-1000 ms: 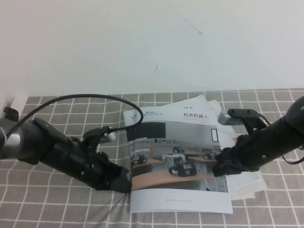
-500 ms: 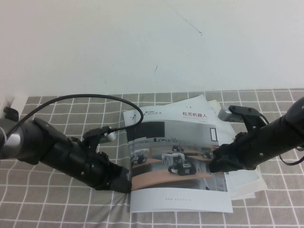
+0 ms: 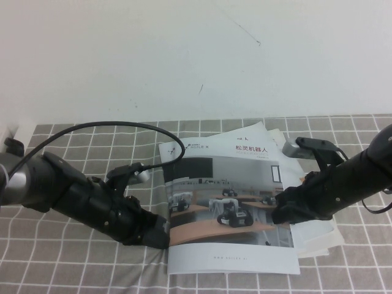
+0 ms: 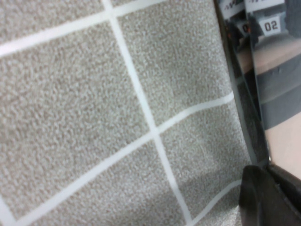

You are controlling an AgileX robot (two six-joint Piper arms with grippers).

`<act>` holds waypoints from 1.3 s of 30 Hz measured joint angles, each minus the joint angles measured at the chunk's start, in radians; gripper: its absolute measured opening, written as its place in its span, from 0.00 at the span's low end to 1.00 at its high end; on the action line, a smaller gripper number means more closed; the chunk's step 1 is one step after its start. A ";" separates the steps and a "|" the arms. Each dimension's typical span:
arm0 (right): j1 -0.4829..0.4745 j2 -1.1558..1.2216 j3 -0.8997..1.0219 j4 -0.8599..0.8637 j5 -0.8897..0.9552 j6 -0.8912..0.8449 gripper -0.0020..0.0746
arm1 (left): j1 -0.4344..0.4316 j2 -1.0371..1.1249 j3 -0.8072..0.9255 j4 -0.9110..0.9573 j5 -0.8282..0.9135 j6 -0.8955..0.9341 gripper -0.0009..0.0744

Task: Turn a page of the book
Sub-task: Open the closed book

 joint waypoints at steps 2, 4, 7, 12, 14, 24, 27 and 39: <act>0.000 0.008 0.000 0.023 0.002 -0.018 0.44 | 0.000 0.000 0.000 0.000 0.000 0.000 0.01; 0.000 0.020 -0.002 0.067 0.005 -0.052 0.44 | 0.000 0.000 0.000 0.003 0.000 0.000 0.01; 0.000 0.031 -0.004 0.127 0.011 -0.110 0.44 | 0.000 0.000 0.000 0.006 0.000 0.000 0.01; -0.002 0.035 -0.004 0.213 0.000 -0.196 0.44 | 0.000 0.000 0.000 0.009 -0.002 0.000 0.01; 0.002 0.033 -0.002 0.226 -0.007 -0.206 0.44 | 0.000 0.000 0.000 0.009 -0.001 0.004 0.01; 0.013 -0.030 0.000 0.328 0.052 -0.283 0.44 | 0.000 0.000 0.000 0.009 -0.001 0.004 0.01; 0.013 -0.032 0.000 0.408 0.068 -0.334 0.44 | 0.000 0.000 0.000 0.009 -0.001 0.004 0.01; 0.013 -0.035 0.001 0.839 0.350 -0.778 0.44 | 0.000 0.000 0.000 0.007 -0.001 0.004 0.01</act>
